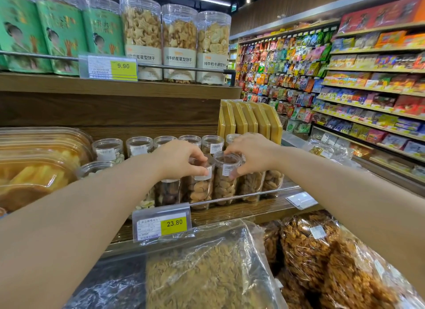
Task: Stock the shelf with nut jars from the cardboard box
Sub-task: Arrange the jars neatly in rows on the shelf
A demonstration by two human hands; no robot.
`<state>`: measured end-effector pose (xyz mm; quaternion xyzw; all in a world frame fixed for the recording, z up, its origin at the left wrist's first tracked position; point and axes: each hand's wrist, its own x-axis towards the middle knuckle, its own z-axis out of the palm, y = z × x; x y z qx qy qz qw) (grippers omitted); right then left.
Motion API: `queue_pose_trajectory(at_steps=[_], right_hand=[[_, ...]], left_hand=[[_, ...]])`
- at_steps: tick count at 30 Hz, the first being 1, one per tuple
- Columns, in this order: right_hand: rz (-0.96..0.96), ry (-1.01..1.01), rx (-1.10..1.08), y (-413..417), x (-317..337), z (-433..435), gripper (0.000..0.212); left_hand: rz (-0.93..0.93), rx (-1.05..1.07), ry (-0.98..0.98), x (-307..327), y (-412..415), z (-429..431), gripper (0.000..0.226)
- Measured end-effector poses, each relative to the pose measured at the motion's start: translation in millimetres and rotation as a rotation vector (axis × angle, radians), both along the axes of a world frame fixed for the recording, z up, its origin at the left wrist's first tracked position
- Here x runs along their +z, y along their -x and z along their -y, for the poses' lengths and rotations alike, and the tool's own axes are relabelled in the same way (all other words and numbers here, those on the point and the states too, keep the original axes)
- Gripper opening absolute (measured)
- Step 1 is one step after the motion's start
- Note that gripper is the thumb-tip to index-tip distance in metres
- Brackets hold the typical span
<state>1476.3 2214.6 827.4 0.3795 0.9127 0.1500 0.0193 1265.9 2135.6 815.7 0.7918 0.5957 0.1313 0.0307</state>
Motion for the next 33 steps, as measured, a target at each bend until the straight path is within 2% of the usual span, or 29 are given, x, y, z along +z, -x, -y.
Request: queue_pose_trajectory(at_steps=[3,5,9,11,16,21,25,31,33], right_hand=[[0.01,0.04,-0.019,-6.9,6.7,-1.5,0.089],[-0.051,0.101,-0.043,-16.4,14.9,-3.2,0.092],[-0.309,0.186,-0.103,-37.9,21.2,-27.2,0.068],[-0.362,0.181,-0.16,-43.3,19.7,-44.1,0.058],[-0.318,0.145,-0.229,-35.4,13.4,-79.7,0.046],[-0.181,0.096,-0.259,-16.5,9.9,-102.0,0.054],[-0.099,0.189,-0.236,-7.7,2.6,-113.4,0.056],[-0.197,0.093,-0.207,3.9,-3.4,-112.8,0.06],[-0.25,0.185,-0.211,5.6,-2.7,-111.6,0.063]], left_hand=[[-0.052,-0.021,0.025,9.5,-5.2,-2.6,0.038],[-0.086,-0.026,0.027,15.7,-11.4,-6.2,0.041],[-0.091,-0.052,-0.036,13.8,-24.8,-16.4,0.053],[-0.103,-0.095,-0.027,10.7,-33.0,-20.4,0.06],[-0.218,-0.151,-0.032,7.8,-44.8,-28.5,0.046],[-0.212,-0.138,-0.049,10.0,-45.1,-30.4,0.039],[-0.202,-0.118,-0.072,3.7,-44.0,-31.3,0.04],[-0.171,-0.104,-0.101,0.2,-42.9,-31.3,0.038],[-0.163,-0.1,-0.096,0.2,-43.3,-31.5,0.038]])
